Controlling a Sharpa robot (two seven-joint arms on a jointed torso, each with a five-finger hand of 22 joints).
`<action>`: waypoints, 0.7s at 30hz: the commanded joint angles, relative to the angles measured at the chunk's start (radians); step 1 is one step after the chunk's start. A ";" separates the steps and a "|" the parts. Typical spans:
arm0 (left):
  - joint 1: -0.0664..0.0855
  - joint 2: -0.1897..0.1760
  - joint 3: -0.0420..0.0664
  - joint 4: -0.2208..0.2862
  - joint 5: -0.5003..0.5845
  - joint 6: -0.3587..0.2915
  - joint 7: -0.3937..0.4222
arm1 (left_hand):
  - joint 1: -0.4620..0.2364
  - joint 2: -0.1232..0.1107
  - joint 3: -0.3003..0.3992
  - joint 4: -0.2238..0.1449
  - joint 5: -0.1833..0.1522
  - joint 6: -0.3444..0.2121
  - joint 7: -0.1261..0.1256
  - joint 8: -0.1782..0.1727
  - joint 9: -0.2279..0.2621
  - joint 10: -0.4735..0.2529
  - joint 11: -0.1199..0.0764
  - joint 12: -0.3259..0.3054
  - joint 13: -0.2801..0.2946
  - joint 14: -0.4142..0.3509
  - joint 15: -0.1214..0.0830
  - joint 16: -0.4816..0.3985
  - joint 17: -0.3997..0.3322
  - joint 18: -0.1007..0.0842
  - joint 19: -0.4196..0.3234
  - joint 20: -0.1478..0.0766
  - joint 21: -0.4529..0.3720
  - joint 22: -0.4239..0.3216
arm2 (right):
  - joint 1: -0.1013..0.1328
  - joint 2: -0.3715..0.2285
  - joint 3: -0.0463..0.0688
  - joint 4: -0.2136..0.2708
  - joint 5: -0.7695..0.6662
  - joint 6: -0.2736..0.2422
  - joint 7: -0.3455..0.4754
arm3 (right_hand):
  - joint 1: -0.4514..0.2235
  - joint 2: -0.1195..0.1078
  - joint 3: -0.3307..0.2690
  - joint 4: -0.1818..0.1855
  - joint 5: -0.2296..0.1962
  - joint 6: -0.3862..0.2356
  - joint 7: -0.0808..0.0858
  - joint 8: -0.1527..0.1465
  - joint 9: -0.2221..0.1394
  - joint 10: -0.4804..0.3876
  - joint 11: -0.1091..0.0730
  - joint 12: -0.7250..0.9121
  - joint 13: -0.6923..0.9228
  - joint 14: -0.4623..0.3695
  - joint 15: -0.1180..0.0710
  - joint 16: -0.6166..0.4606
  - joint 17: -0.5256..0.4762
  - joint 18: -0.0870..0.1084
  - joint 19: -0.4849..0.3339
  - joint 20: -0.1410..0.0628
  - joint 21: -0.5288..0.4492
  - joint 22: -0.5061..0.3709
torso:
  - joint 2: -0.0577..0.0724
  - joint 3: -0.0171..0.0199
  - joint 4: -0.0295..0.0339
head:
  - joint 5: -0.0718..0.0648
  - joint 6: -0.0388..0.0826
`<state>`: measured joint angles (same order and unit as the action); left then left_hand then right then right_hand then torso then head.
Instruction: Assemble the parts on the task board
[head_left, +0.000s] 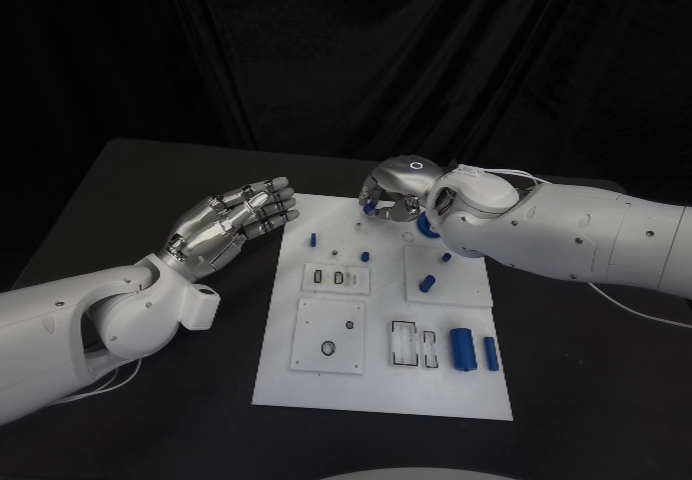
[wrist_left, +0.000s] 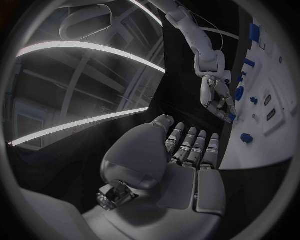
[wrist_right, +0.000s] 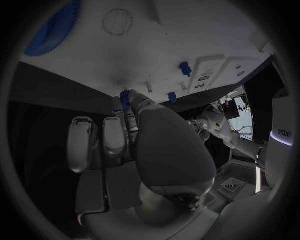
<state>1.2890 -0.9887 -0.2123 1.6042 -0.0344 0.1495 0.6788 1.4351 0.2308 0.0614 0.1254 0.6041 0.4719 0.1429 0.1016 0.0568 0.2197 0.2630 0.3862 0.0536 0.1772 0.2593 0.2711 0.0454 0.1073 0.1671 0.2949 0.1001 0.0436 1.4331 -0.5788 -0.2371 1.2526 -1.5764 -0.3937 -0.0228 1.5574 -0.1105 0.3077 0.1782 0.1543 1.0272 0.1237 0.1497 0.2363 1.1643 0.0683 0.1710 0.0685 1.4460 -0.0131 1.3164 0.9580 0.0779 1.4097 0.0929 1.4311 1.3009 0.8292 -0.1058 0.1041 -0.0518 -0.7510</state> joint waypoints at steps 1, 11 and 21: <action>0.002 0.002 0.001 0.000 0.001 0.015 0.163 | -0.010 -0.001 0.008 0.000 0.002 0.002 0.008 0.005 0.001 0.000 0.008 0.004 0.001 0.000 0.004 0.004 0.001 -0.012 0.003 -0.001 0.004 -0.002 | -0.004 0.003 0.000 -0.005 -0.002 -0.015 -0.004 | -0.002 -0.003 0.006 0.001 0.001 -0.009 0.002 -0.007 0.000 0.000 0.000 -0.001 0.001 -0.002 0.003 -0.005 0.001 -0.013 -0.004 0.004 -0.004 0.000 | 0.001 -0.0004 0.0005 | -0.001 -0.001; 0.002 0.004 0.001 -0.002 0.001 0.016 0.160 | -0.012 -0.002 0.014 -0.001 0.001 0.002 0.009 0.005 0.000 0.000 0.008 0.005 0.001 -0.001 0.005 0.004 0.001 -0.013 0.004 -0.001 0.004 -0.002 | -0.004 0.018 0.002 -0.018 -0.002 -0.014 -0.002 | -0.005 -0.004 0.006 0.004 -0.005 -0.025 0.002 -0.018 -0.001 -0.001 0.002 -0.007 0.002 -0.006 0.004 -0.012 -0.012 -0.011 -0.009 0.006 -0.009 -0.006 | 0.000 -0.0003 0.0002 | -0.003 -0.004; 0.002 0.006 0.001 -0.004 0.001 0.017 0.155 | -0.013 -0.003 0.017 -0.001 0.001 0.001 0.010 0.005 0.000 -0.001 0.009 0.004 0.001 -0.001 0.005 0.005 0.001 -0.013 0.003 -0.001 0.004 -0.002 | -0.004 0.027 0.003 -0.020 -0.002 -0.003 -0.001 | -0.012 -0.005 0.004 0.009 -0.015 -0.036 0.003 -0.026 0.000 -0.005 0.004 -0.014 0.003 -0.018 0.006 -0.030 -0.043 -0.006 -0.023 0.008 -0.022 -0.027 | 0.000 0.0000 -0.0008 | -0.002 -0.008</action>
<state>1.2890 -0.9850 -0.2123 1.5990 -0.0344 0.1515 0.6789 1.4299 0.2255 0.0710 0.1242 0.6041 0.4754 0.1465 0.1016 0.0568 0.2197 0.2629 0.3862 0.0535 0.1772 0.2592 0.2709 0.0452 0.1074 0.1671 0.2948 0.1001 0.0436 1.4320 -0.5534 -0.2350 1.2323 -1.5761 -0.3953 -0.0214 1.5535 -0.1145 0.3105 0.1810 0.1422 0.9986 0.1272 0.1285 0.2362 1.1626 0.0700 0.1619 0.0723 1.4357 -0.0072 1.2894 0.9188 0.0779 1.3936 0.1019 1.4131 1.2768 0.8292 -0.1061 0.1041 -0.0551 -0.7579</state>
